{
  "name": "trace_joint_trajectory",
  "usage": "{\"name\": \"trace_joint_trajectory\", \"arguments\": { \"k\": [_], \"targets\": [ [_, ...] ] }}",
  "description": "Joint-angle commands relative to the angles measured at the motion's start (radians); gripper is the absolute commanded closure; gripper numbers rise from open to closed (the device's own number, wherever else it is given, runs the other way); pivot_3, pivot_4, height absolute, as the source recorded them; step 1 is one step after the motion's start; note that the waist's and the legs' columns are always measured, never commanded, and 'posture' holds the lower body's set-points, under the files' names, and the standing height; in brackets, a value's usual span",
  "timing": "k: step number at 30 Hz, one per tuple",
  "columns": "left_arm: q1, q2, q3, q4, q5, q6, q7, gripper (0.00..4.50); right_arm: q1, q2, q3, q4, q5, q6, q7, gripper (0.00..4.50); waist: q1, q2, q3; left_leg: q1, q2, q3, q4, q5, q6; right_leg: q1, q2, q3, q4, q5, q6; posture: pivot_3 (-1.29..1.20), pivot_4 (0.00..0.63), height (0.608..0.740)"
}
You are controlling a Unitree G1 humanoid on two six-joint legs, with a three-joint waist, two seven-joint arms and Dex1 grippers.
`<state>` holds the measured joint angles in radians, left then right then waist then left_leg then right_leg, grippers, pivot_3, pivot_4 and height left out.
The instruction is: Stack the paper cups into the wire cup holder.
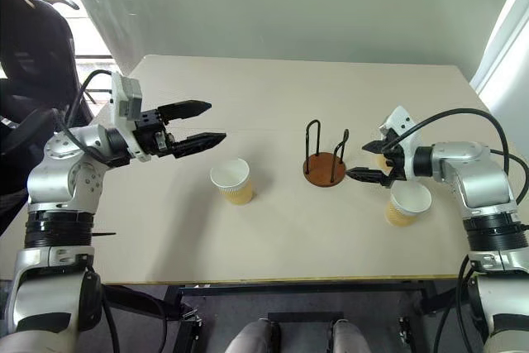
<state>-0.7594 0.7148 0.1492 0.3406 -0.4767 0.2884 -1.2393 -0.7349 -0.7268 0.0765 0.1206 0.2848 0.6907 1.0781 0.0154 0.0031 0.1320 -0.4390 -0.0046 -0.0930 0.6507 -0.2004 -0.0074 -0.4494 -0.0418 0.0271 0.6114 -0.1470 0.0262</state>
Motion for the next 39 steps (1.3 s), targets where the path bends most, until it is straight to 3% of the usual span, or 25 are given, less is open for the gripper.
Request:
{"name": "trace_joint_trajectory", "arguments": {
  "k": [1, 15, 39],
  "targets": [
    [-0.024, 0.012, 0.000, -0.003, 0.008, -0.041, -0.032, 0.00, -0.001, 0.013, -0.030, -0.054, 0.021, 0.031, -0.045, 0.01, 0.000, 0.000, 0.000, 0.000, 0.000, 0.000, 0.000, 0.000, 0.000, 0.000, 0.000, 0.000, 0.000, 0.000, 0.000, 0.00, 0.150, 0.740],
    [-0.023, 0.021, 0.010, -0.036, -0.008, 0.001, -0.028, 0.00, -0.014, 0.092, 0.034, -0.043, -0.043, 0.008, -0.163, 0.01, -0.001, 0.000, 0.000, 0.000, 0.000, 0.000, 0.000, 0.000, 0.001, 0.000, 0.000, 0.000, 0.000, 0.000, 0.000, 0.00, 0.150, 0.740],
    [-0.023, 0.037, 0.017, -0.051, -0.006, 0.018, 0.001, 0.00, -0.059, 0.208, 0.085, 0.007, -0.103, -0.026, -0.226, 0.01, -0.001, 0.000, 0.000, -0.001, 0.000, 0.000, 0.000, 0.000, 0.000, -0.002, 0.000, 0.000, 0.000, 0.000, 0.000, 0.00, 0.150, 0.740]
  ]
}}
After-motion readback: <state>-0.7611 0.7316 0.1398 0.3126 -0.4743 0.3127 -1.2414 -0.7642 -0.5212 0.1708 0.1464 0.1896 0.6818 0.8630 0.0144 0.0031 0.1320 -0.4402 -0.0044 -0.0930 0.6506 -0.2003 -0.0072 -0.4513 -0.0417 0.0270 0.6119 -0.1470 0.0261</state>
